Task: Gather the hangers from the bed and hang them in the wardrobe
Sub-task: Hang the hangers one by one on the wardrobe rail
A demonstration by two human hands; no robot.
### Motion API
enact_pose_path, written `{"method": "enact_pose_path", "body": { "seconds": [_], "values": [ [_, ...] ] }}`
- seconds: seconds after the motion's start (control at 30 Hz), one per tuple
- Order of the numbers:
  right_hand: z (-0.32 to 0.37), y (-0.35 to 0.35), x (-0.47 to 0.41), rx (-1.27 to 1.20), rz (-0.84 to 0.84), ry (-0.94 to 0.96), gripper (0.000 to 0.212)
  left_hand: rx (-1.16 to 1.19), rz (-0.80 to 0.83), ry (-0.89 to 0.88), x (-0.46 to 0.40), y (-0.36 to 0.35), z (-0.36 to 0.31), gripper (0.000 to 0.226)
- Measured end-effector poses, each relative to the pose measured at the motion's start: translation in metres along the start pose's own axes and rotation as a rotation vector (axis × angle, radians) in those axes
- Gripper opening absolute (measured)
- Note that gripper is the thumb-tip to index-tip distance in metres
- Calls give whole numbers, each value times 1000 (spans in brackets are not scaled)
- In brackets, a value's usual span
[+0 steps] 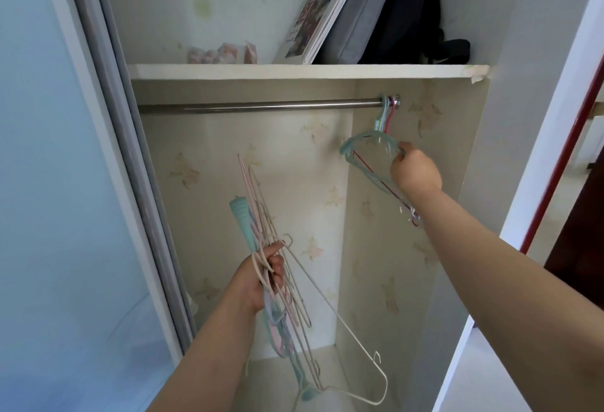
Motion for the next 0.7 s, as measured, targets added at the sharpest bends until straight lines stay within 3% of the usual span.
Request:
{"method": "enact_pose_path", "body": {
  "seconds": [0.17, 0.23, 0.33, 0.37, 0.4, 0.5, 0.57, 0.63, 0.7],
  "values": [
    [-27, -8, 4, -24, 18, -79, 44, 38, 84, 22, 4, -4, 1, 6],
    [-32, -6, 19, 24, -61, -59, 48, 22, 105, 40, 3, -5, 1, 12],
    [-25, 0, 70, 18, -354, 241, 48, 24, 156, 45, 1, -8, 1, 14],
    [-21, -7, 94, -75, -319, 353, 45, 20, 184, 41, 1, -9, 2, 20],
    [-20, -20, 118, -156, -148, 416, 49, 8, 214, 39, 1, -10, 3, 28],
    [-40, -76, 195, -122, 671, 293, 86, -47, 328, 63, 6, -17, 5, 41],
    [-63, -100, 238, -30, 1014, 206, 102, -70, 372, 93, 10, -19, 8, 41],
    [-81, -111, 259, -14, 1079, 138, 102, -51, 397, 105, 13, -20, 11, 40],
    [-89, -113, 263, -45, 953, 97, 88, -18, 408, 113, 16, -19, 15, 43]
  ]
}}
Point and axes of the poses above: each hand's wrist, its own x-axis away from the middle knuckle, its own y-axis out of the back of the hand, z = x × y, the point moved 5 cm from there along -x, towards the middle knuckle, and after that the axes turned 10 degrees about -z, right-handed, at the moved point
